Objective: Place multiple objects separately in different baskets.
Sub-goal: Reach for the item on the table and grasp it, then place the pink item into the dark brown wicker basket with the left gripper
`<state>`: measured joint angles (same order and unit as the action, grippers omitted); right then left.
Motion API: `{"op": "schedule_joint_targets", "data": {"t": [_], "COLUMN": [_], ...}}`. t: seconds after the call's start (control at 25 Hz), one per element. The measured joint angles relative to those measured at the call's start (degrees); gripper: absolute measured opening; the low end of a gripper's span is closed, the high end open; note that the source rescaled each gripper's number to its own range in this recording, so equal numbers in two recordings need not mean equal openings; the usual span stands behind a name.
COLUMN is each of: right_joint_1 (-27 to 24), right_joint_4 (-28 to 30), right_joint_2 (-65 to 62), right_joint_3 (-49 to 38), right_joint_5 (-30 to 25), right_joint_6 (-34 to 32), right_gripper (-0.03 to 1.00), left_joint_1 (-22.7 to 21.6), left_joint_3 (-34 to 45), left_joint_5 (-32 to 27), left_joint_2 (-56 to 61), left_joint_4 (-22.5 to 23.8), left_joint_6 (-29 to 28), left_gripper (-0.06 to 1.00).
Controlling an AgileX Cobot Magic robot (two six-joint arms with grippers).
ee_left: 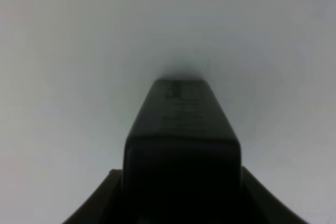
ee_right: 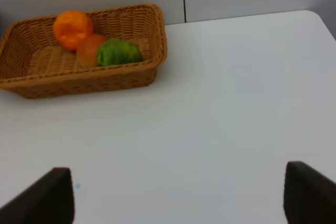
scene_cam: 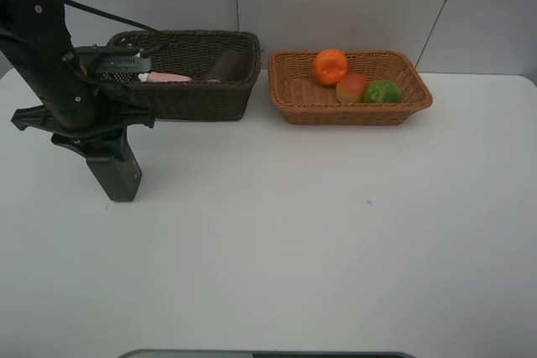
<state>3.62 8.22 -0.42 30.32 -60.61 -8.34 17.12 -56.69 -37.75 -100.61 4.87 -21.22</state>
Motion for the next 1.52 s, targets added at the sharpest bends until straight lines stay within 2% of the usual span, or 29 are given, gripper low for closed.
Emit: {"op": "schedule_joint_targets", "data": {"t": [0.72,1.04,1.16,1.28,1.36,1.52], "right_joint_1": [0.0,0.0,0.0,0.0,0.0,0.0], "right_joint_4": [0.0,0.0,0.0,0.0,0.0,0.0], "right_joint_2": [0.0,0.0,0.0,0.0,0.0,0.0], "right_joint_3": [0.0,0.0,0.0,0.0,0.0,0.0], "right_joint_5": [0.0,0.0,0.0,0.0,0.0,0.0], "right_joint_6": [0.0,0.0,0.0,0.0,0.0,0.0], "right_gripper": [0.88,0.88,0.88,0.88,0.88,0.88], "left_joint_1": [0.0,0.0,0.0,0.0,-0.1,-2.0], "left_joint_3": [0.0,-7.8,-11.5,-14.8,-16.3,-17.0], "left_joint_5": [-0.9,-7.4,-8.3,-6.7,-3.4,4.1], "left_joint_2": [2.0,10.6,10.9,10.9,10.9,10.9], "left_joint_4": [0.0,1.1,3.3,7.5,10.4,13.0], "left_joint_6": [0.0,0.0,0.0,0.0,0.0,0.0], "left_gripper": [0.01,0.01,0.01,0.01,0.01,0.01]}}
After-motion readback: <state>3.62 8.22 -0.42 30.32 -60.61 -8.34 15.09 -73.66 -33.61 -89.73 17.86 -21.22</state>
